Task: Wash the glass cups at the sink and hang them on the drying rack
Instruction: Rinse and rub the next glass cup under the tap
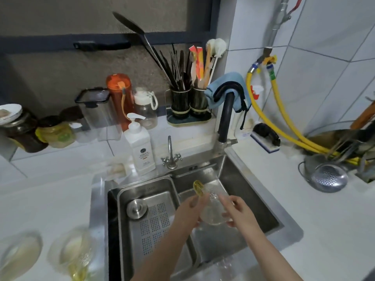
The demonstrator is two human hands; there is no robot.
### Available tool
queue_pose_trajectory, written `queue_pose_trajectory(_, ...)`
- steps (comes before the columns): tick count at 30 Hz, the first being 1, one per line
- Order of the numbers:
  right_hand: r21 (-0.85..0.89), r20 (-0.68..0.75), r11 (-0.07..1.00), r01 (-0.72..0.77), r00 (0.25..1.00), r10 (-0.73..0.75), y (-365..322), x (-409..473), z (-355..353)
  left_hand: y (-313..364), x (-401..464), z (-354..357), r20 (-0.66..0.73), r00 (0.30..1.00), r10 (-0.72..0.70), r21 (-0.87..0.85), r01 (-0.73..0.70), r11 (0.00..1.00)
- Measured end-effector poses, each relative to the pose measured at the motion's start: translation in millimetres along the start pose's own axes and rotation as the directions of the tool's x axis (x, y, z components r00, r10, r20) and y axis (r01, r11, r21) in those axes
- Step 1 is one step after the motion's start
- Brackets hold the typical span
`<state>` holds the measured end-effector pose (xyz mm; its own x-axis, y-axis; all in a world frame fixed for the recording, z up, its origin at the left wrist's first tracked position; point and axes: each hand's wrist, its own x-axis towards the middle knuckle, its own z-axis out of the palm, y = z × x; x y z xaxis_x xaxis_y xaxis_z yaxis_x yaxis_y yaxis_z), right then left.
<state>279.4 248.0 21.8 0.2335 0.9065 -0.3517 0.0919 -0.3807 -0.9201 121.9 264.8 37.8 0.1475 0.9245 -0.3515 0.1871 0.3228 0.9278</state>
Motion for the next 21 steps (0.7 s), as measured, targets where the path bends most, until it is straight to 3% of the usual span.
queue_pose_trajectory(5, 0.007, 0.056, 1.000, -0.026, 0.998, 0.025, 8.3, 17.4, -3.6, -1.7, 4.3, 3.9, -0.055, 0.998, 0.008, 0.022, -0.007, 1.000)
queue_pose_trajectory(8, 0.132, 0.139, 0.988, -0.080, 0.988, 0.061, 9.7, 30.0, -9.6, -3.3, 8.7, 7.7, -0.036, 0.999, 0.035, 0.073, -0.032, 0.997)
queue_pose_trajectory(12, 0.165, 0.161, 0.981, -0.103, 0.984, 0.076, 5.1, 43.7, -14.7, 0.7, 15.4, 13.0, 0.025, 0.997, 0.072, 0.108, -0.075, 0.991)
queue_pose_trajectory(16, 0.130, 0.229, 0.979, 0.155, 0.956, -0.182, -8.5, 55.2, -25.6, 17.8, 22.0, 19.1, 0.004, 1.000, 0.004, -0.001, -0.004, 1.000)
queue_pose_trajectory(21, 0.100, 0.299, 0.890, 0.444, 0.840, -0.452, -26.3, 73.2, -33.8, 30.9, 39.0, 35.5, -0.266, 0.963, 0.046, 0.038, -0.037, 0.999)
